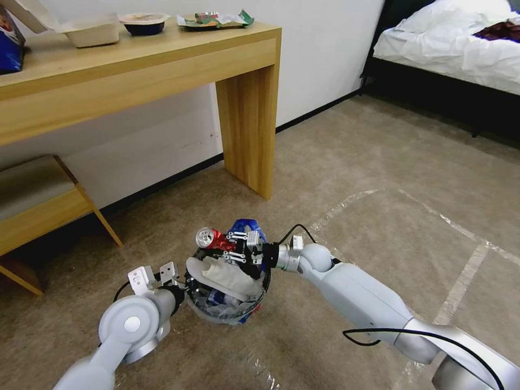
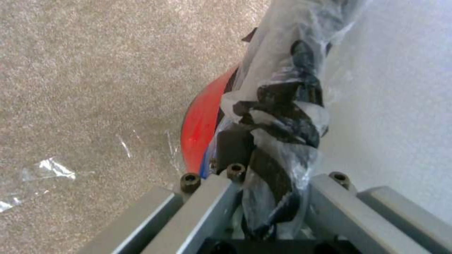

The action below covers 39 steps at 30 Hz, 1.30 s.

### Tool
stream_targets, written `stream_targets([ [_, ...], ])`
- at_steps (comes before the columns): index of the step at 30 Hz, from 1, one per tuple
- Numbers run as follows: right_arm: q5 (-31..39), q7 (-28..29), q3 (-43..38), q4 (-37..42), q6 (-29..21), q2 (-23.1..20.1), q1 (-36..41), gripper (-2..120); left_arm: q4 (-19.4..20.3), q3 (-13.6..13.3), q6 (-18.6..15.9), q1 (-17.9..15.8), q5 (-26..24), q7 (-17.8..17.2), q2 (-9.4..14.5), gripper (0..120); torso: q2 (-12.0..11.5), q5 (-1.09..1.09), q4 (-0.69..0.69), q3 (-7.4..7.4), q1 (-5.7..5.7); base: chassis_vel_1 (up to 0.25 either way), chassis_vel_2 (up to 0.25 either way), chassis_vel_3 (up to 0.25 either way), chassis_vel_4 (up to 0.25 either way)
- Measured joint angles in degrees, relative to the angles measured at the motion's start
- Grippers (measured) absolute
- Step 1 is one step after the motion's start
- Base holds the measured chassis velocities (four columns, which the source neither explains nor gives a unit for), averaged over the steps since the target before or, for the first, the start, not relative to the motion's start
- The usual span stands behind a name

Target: Pick up the trash bin and place the garbage on the floor into it.

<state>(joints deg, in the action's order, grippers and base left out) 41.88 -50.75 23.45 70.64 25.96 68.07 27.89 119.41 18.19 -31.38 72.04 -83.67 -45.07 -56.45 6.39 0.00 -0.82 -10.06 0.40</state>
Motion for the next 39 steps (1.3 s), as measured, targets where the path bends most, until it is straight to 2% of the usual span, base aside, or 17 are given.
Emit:
stream_targets([
  [16, 0.3, -0.3, 0.3, 1.5, -0.1, -1.6, 0.0, 28, -2.1, -0.2, 0.0, -1.6, -0.2, -0.2, -0.3, 0, 0.0, 0.0, 0.0, 0.0, 0.0, 0.0, 0.0, 0.0, 0.0],
  [37, -0.7, -0.9, 0.7, 1.4, 0.0, -1.8, 1.2, 28, -1.9, -0.3, 0.2, -2.2, -0.7, -0.5, -0.7, 0, 0.0, 0.0, 0.0, 0.0, 0.0, 0.0, 0.0, 0.0, 0.0],
  [38, -0.7, -1.2, 0.9, 1.5, 0.0, -1.9, 1.2, 36, -1.8, -0.3, 0.2, -2.1, -0.6, -0.5, -0.7, 0, 0.0, 0.0, 0.0, 0.0, 0.0, 0.0, 0.0, 0.0, 0.0],
  [39, -0.7, -1.2, 0.9, 1.5, 0.0, -1.9, 1.2, 36, -1.8, -0.3, 0.2, -2.1, -0.6, -0.5, -0.7, 0, 0.0, 0.0, 0.0, 0.0, 0.0, 0.0, 0.0, 0.0, 0.0],
])
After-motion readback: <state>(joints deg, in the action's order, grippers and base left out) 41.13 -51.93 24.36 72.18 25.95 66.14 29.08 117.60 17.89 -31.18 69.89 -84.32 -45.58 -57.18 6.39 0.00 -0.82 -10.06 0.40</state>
